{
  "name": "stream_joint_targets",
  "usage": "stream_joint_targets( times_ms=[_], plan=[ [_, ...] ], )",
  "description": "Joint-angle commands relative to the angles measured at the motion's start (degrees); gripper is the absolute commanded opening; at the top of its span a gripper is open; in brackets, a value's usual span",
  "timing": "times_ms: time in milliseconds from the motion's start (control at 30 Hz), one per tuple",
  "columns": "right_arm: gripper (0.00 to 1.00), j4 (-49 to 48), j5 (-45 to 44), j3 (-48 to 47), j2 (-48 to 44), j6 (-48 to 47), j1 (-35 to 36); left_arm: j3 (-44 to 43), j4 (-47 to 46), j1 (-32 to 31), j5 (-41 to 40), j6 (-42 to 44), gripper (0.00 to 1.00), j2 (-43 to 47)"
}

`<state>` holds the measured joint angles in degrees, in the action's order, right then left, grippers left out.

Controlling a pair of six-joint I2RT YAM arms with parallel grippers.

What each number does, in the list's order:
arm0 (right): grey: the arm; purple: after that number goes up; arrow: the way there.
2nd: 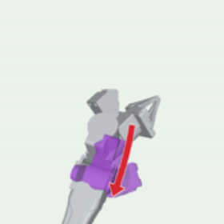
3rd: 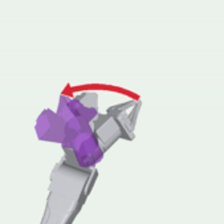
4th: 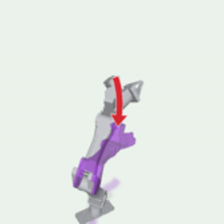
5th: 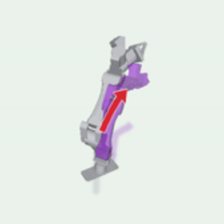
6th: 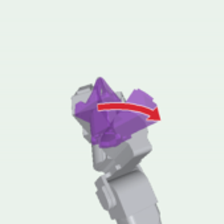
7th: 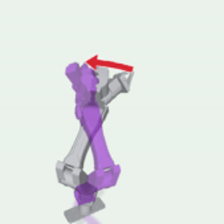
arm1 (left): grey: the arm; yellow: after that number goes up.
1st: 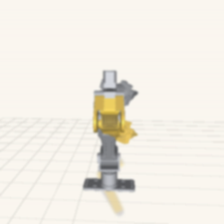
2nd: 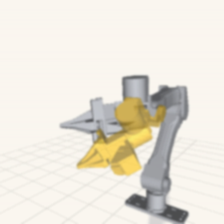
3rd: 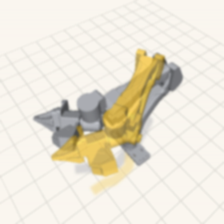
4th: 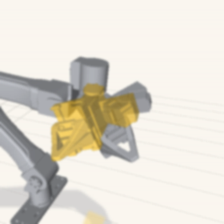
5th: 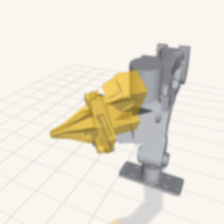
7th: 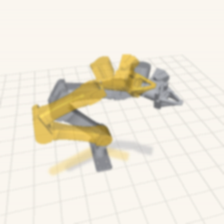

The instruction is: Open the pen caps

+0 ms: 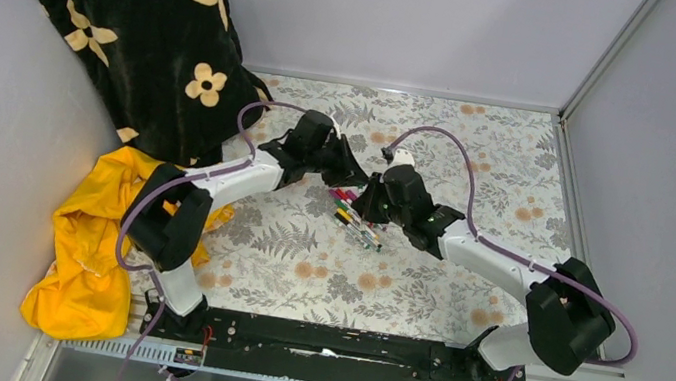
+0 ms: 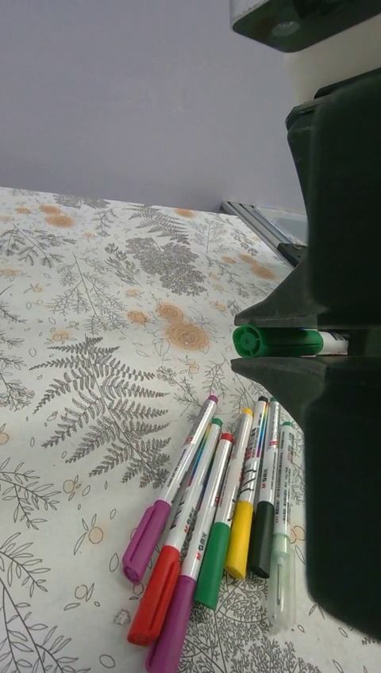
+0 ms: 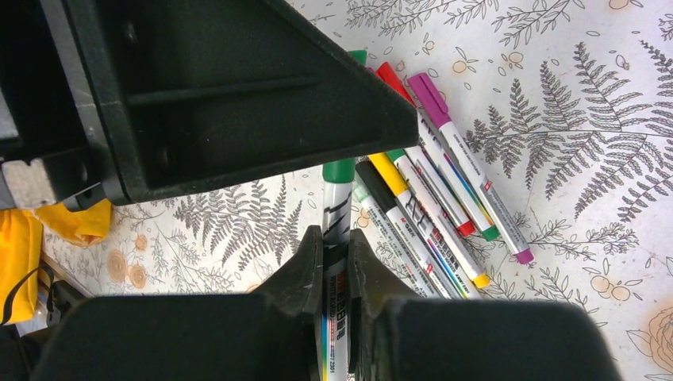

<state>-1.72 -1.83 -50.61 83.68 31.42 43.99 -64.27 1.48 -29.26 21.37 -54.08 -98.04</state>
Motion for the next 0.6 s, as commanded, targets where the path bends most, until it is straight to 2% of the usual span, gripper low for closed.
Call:
stream_joint_targets(
  times_ms=[0,267,400,567],
  plan=[
    [0.00,11.83,5.86,3.80,-5.68,0.26,1.68,-4.34,-0.04,8.69,-20.50,7.53,0.00,-3.66],
    [0.00,11.14,4.45,6.09,-7.66,2.07,3.40,-7.31,1.53,9.31,-23.75,7.02,0.00,-6.21],
    [0.00,12.65,2.29,5.63,-8.66,1.50,3.55,-8.56,2.03,9.35,-22.75,8.03,0.00,-6.69],
    [0.00,19.47,-7.95,1.74,-9.17,-0.93,2.85,-8.25,7.34,9.33,-25.68,11.28,0.00,-4.91]
  ],
)
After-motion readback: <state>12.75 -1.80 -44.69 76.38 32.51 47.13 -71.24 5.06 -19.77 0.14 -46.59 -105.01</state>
